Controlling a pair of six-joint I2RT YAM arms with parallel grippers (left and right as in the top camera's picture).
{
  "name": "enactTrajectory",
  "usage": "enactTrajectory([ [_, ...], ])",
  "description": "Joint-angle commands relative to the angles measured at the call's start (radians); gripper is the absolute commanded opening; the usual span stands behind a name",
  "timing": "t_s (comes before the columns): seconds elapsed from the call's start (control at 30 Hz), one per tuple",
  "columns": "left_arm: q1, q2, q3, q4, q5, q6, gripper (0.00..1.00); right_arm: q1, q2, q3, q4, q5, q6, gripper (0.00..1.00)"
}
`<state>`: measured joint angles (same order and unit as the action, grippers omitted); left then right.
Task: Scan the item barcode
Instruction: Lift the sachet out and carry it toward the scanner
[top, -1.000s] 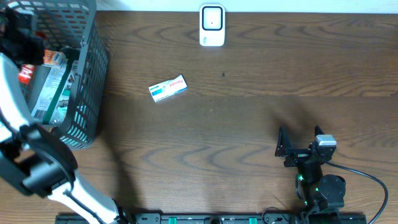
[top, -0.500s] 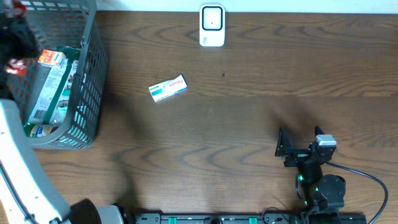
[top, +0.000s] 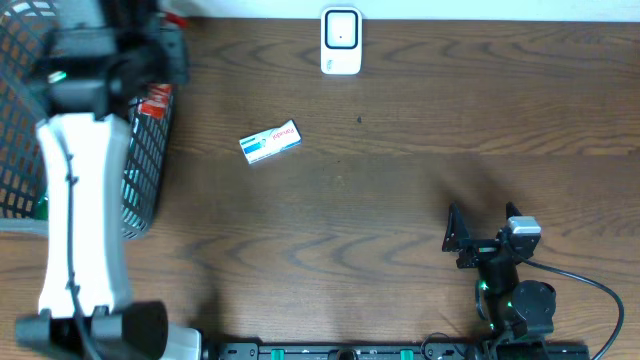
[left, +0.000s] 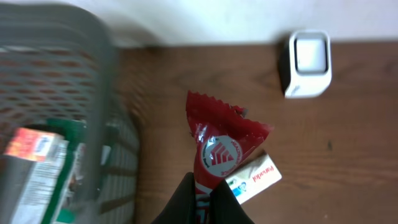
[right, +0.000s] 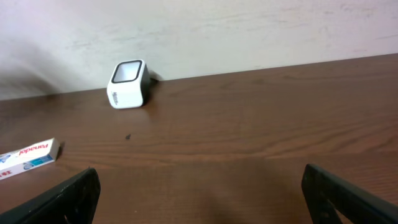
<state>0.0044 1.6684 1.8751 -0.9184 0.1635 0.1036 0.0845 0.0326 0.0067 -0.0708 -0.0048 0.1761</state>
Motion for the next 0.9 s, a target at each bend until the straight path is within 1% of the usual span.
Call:
enactTrajectory([
  [0.0,-0.057,0.124,-0.016,0.005,-0.08,-0.056,0.07,-0.005,-0.002,-0.001,-0.004,-0.004,0.01,0.99],
  [0.17,-0.085,0.293,-0.016,0.032,-0.073,-0.121,0.07,-0.005,-0.002,-0.001,-0.004,-0.004,0.01,0.99],
  [0.3,-0.117,0.437,-0.016,0.037,-0.013,-0.122,0.07,-0.005,-0.002,-0.001,-0.004,-0.004,0.01,0.99],
  [0.4,-0.149,0.493,-0.016,0.041,-0.011,-0.124,0.07,-0.005,-0.002,-0.001,-0.004,-0.004,0.01,0.99],
  [0.6,-0.193,0.541,-0.016,0.109,-0.026,-0.12,0.07,-0.005,-0.002,-0.001,-0.004,-0.004,0.01,0.99],
  [0.87,-0.183,0.538,-0.012,0.137,-0.026,-0.119,0.07,-0.005,-0.002,-0.001,-0.004,-0.004,0.01,0.99],
])
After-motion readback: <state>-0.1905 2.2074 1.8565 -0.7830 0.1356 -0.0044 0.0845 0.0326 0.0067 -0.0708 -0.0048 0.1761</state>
